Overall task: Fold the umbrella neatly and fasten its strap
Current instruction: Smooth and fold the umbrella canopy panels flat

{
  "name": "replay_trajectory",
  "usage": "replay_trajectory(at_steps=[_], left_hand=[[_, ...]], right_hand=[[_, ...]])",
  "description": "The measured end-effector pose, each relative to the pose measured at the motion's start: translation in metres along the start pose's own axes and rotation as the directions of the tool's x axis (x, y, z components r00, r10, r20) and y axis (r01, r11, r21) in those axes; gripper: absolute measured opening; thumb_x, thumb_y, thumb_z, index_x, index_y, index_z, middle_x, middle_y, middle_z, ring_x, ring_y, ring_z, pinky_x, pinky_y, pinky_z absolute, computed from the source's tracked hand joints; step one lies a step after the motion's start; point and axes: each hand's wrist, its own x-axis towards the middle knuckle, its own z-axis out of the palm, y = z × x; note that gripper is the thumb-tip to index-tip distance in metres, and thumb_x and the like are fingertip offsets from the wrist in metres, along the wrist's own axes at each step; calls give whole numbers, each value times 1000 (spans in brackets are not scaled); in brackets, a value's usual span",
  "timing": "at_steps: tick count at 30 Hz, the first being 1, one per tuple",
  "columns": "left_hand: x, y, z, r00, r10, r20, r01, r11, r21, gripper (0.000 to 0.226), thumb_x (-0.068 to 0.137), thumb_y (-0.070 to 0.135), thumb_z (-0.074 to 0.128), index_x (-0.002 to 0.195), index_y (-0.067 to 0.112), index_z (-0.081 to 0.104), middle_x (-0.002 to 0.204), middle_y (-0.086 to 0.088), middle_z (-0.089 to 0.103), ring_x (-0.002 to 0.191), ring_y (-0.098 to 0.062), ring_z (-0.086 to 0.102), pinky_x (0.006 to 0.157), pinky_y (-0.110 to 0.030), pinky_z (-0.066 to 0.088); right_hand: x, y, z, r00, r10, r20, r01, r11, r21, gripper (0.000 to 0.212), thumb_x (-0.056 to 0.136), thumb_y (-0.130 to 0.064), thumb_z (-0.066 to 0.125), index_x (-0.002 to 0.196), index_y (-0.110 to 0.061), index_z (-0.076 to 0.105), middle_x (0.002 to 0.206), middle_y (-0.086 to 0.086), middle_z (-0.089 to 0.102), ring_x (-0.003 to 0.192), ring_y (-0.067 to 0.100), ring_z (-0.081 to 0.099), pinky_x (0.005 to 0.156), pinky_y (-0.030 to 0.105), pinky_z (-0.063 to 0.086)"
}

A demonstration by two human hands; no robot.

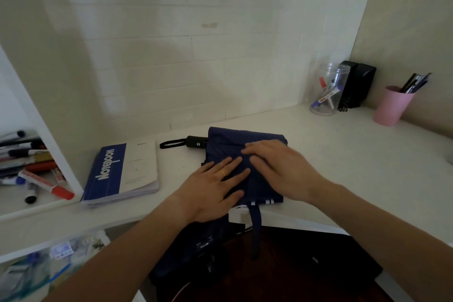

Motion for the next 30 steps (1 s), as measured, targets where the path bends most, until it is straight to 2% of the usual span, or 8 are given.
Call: replay_trajectory(at_steps=[2, 5, 12, 15, 19, 23, 27, 30], left_hand=[[-3, -2, 2, 1000, -12, 5, 13, 1000, -18, 62, 101, 64, 7, 158, 45, -4, 169, 9, -14, 155, -12, -15, 128, -42, 3], [-9, -4, 7, 999, -44, 25, 46, 996, -76, 62, 98, 71, 6, 155, 52, -12, 169, 10, -18, 154, -10, -18, 128, -38, -1], [-27, -14, 2, 993, -106, 56, 112, 987, -115, 77, 89, 84, 11, 155, 52, -13, 169, 4, -18, 156, -12, -12, 127, -34, 0], [-23, -17, -12, 985, -135, 109, 157, 963, -219, 73, 90, 82, 15, 156, 54, 7, 171, 7, -3, 157, -11, 2, 126, -32, 7], [-8, -31, -23, 966, -128, -227, 67, 963, -261, 55, 103, 63, 25, 140, 38, 57, 157, 8, 42, 142, -11, 40, 119, -35, 32], [-14, -41, 4, 997, 54, -58, -60, 994, -96, 64, 101, 69, 19, 159, 44, 13, 170, 15, -1, 155, -2, -8, 128, -36, 5], [-16, -43, 11, 996, 42, -75, -54, 984, -167, 64, 100, 72, 19, 158, 49, 8, 170, 17, -1, 155, -1, -5, 127, -34, 5], [-15, -44, 13, 995, 34, -97, -51, 982, -181, 63, 100, 71, 22, 158, 49, 12, 170, 17, 2, 155, -2, -1, 127, -35, 7]], right_hand=[[-2, 9, 27, 973, 76, 219, -37, 983, -178, 58, 104, -48, 29, 158, -25, 25, 167, -6, 15, 154, 12, 8, 124, 35, 17], [-16, 30, 44, 917, 109, 384, -6, 965, -261, 72, 98, -66, 12, 159, -31, -4, 164, -14, -19, 148, 2, -24, 126, 35, -1], [-24, 42, 30, 856, 114, 504, 15, 970, -244, 72, 94, -72, 15, 153, -45, -17, 159, -22, -27, 144, -7, -27, 119, 23, -16], [-24, 43, 30, 855, 110, 507, 10, 974, -228, 71, 93, -74, 14, 152, -48, -17, 159, -24, -26, 143, -9, -28, 119, 23, -16], [-16, 43, 33, 876, 94, 473, 7, 978, -207, 73, 89, -76, 9, 152, -48, -15, 161, -23, -23, 145, -7, -25, 124, 29, -9], [-11, 36, 21, 877, 76, 474, 31, 976, -214, 75, 91, -75, 23, 156, -46, 1, 165, -21, -8, 151, -1, -8, 125, 29, 2], [28, 38, -3, 981, 136, 136, -140, 990, 24, 51, 83, -60, 61, 127, -34, 64, 125, -13, 64, 111, 7, 61, 99, 33, 49], [81, 67, -11, 880, 475, -11, -463, 861, 209, 45, 92, -55, 53, 111, -19, 72, 109, 0, 69, 97, 19, 62, 89, 36, 49]])
